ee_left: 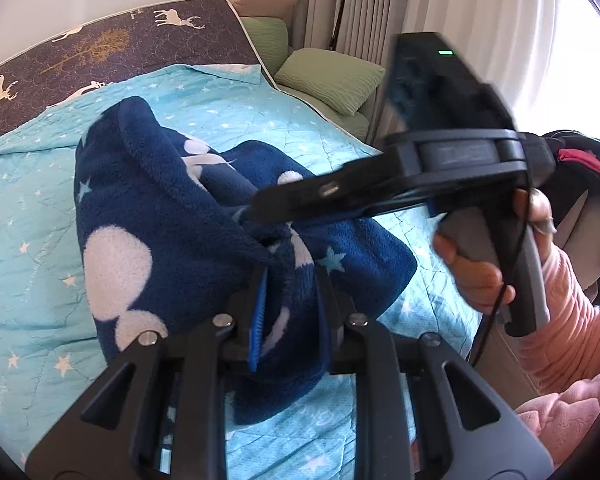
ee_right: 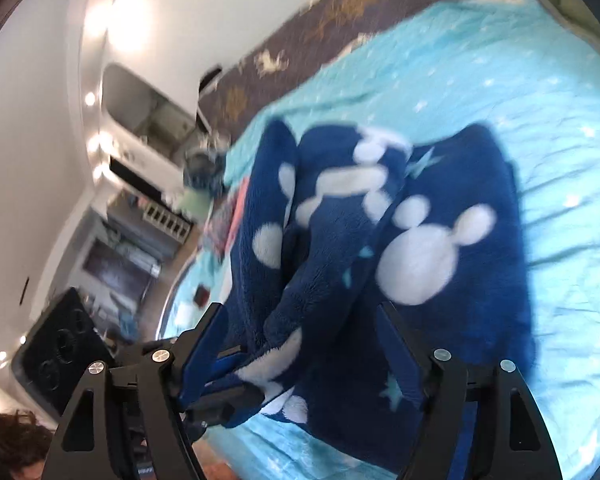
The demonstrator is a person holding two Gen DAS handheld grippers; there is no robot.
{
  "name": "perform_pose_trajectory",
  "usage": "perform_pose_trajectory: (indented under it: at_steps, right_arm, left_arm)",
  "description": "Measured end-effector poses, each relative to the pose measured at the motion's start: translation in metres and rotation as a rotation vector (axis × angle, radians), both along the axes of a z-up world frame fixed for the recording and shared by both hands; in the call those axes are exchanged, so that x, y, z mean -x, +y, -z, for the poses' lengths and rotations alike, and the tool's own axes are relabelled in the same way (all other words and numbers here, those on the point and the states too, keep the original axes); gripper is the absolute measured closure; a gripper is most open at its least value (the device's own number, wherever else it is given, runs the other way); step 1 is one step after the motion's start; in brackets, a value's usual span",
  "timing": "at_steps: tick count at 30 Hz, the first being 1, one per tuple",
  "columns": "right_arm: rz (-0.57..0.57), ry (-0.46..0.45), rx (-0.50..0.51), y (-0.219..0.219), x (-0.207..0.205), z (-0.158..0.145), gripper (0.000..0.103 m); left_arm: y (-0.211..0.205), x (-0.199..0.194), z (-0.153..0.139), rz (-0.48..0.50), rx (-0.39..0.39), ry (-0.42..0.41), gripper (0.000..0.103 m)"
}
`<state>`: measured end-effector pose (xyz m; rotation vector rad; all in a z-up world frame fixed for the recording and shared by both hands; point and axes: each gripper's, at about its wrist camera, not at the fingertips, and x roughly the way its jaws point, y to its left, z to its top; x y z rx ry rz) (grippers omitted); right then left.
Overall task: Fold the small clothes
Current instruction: 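Lift the bundle end with both grippers and fold it over the rest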
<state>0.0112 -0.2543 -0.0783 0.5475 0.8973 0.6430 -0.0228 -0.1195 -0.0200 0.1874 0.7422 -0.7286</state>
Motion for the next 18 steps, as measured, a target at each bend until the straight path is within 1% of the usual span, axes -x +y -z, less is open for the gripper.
perform_pose_trajectory:
  at_steps: [1,2,4,6,8,9,12,14,17,18]
  right_arm:
    - [-0.020,0.032,0.008,0.008,-0.008,0.003,0.026]
    - [-0.027,0.045,0.014,0.013,-0.012,0.005,0.026]
    - [-0.020,0.044,0.032,0.019,-0.020,0.002,0.026]
    - [0.016,-0.006,0.090,0.023,-0.022,-0.009,0.026]
    - [0.057,-0.081,0.180,0.029,-0.023,-0.026,0.026]
    - [0.058,-0.104,0.199,0.032,-0.024,-0.031,0.026]
    - [0.010,-0.127,0.220,0.045,-0.032,-0.045,0.026]
    - [-0.017,-0.131,0.230,0.053,-0.040,-0.049,0.026]
    - [-0.061,-0.097,0.245,0.067,-0.060,-0.047,0.026]
    - [-0.063,-0.087,0.248,0.066,-0.060,-0.045,0.026]
  left_arm:
    - [0.001,0.001,0.000,-0.001,0.002,0.001,0.079]
    - [0.002,0.002,0.000,-0.001,0.003,0.002,0.079]
    - [0.002,0.005,0.001,-0.001,0.001,0.001,0.079]
    - [0.001,0.003,0.002,0.001,0.000,0.000,0.079]
    - [0.000,0.002,0.002,0.003,0.000,0.001,0.079]
    - [-0.002,-0.001,0.002,0.003,-0.001,0.002,0.079]
    - [-0.002,0.000,0.002,0.006,-0.004,0.003,0.079]
    - [-0.002,0.000,0.002,0.005,-0.007,0.001,0.079]
    - [-0.003,0.001,0.002,0.005,-0.011,-0.001,0.079]
    - [-0.002,0.001,0.002,0.005,-0.011,-0.002,0.079]
